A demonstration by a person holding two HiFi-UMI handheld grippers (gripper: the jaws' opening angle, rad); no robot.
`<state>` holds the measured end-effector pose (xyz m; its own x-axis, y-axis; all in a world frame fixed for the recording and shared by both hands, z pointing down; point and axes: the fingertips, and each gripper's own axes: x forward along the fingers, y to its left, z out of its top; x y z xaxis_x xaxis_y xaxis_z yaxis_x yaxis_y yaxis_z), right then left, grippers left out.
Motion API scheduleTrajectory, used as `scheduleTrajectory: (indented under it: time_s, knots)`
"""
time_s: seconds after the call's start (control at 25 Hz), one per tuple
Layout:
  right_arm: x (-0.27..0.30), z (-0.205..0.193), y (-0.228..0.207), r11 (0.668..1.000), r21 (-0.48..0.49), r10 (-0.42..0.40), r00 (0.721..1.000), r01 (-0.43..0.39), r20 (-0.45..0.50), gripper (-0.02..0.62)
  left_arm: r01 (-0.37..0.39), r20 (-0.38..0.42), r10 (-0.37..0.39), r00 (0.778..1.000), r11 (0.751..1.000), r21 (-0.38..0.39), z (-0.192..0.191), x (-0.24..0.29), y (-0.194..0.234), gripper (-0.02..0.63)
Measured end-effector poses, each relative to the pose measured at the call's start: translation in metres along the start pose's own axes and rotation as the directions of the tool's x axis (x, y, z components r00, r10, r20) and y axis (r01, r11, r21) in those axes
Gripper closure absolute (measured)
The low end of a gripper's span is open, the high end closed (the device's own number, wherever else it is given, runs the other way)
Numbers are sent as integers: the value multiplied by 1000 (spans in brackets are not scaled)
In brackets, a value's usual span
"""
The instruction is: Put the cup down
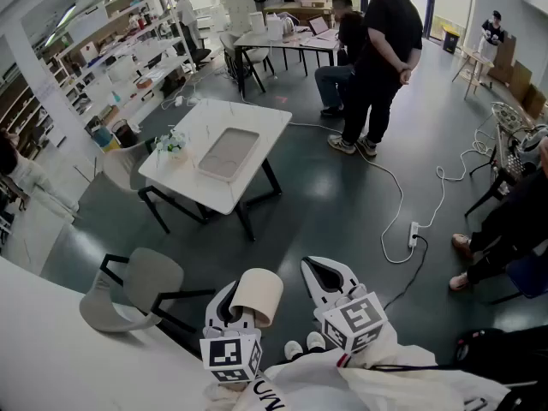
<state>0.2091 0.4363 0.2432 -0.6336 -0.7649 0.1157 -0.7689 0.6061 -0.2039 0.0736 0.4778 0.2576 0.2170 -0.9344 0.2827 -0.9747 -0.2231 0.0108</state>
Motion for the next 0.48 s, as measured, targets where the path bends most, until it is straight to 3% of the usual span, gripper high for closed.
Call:
scheduleTrajectory:
  time_s: [0.48]
  knots:
    - [2, -3, -1, 1000, 16, -4, 1000, 4, 9, 592, 3, -5, -3, 1000, 1000, -8, -6, 3, 1, 560]
